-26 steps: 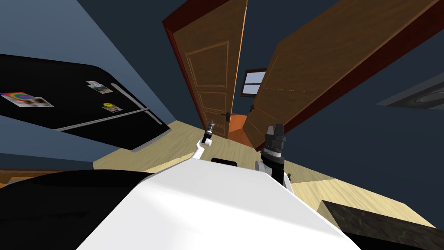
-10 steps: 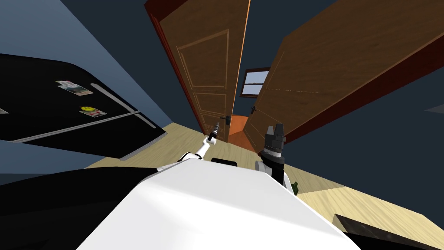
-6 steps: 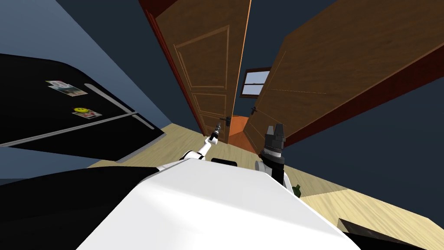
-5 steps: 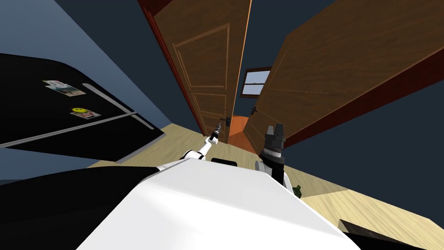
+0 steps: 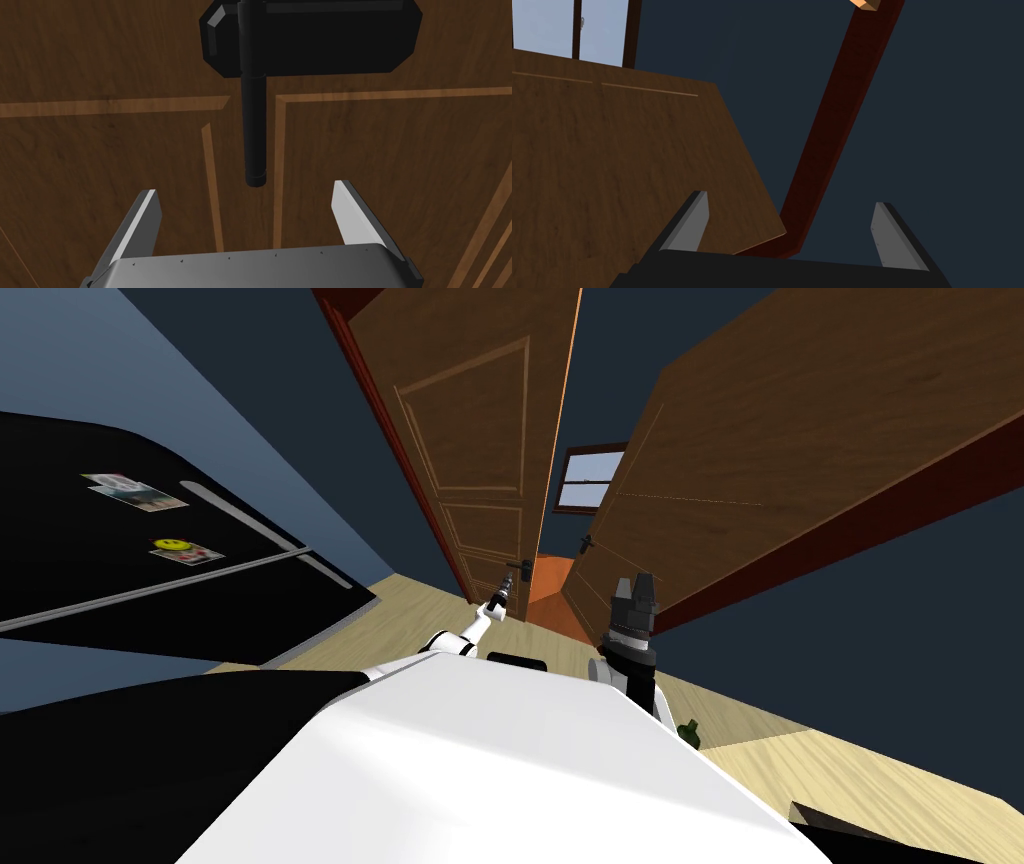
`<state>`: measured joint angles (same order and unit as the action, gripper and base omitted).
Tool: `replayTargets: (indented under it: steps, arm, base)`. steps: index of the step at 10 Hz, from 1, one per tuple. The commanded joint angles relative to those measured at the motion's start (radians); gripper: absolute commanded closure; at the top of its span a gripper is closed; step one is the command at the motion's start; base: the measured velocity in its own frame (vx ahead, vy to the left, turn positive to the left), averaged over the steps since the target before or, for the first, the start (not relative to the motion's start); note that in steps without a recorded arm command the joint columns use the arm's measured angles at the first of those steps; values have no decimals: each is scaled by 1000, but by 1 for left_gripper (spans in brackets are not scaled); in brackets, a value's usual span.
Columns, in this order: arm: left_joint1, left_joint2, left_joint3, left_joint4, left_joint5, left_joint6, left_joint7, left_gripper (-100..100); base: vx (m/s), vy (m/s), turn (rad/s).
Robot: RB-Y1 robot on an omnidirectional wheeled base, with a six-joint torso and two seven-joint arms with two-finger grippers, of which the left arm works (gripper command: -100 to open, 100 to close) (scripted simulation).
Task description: Push the door open
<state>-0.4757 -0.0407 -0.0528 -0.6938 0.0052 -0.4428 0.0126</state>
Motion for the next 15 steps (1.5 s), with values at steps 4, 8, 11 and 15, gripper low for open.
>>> replayTargets:
  steps: [4,8,11,15]
  arm:
    - [1,53,4,4,1,-2,-2,-100]
    - [3,53,11,8,3,-9,-4,-100]
    - [4,9,15,10,4,-13,-5,-100]
    - [6,23,11,1,4,-5,1,100]
  base:
    - [111,-16,-17]
    - [192,-46,-22]
    - [178,-47,-18]
    - [2,-1,-3]
